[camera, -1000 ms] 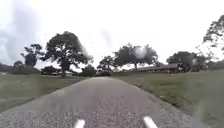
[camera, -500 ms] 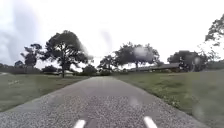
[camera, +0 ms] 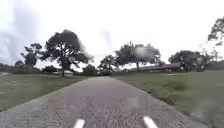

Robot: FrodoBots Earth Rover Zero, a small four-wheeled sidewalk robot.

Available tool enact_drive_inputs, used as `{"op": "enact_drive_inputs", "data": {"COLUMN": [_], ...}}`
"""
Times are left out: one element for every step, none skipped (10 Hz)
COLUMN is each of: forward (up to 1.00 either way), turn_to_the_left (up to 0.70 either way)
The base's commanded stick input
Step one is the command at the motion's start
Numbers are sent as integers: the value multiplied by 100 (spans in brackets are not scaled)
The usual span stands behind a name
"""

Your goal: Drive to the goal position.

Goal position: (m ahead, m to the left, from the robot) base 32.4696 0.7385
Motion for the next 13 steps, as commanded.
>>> {"op": "enact_drive_inputs", "data": {"forward": [70,70,70,70,70,70,70,70,70,70,70,70,70], "turn_to_the_left": [0,0,0,0,0,0,0,0,0,0,0,0,0]}}
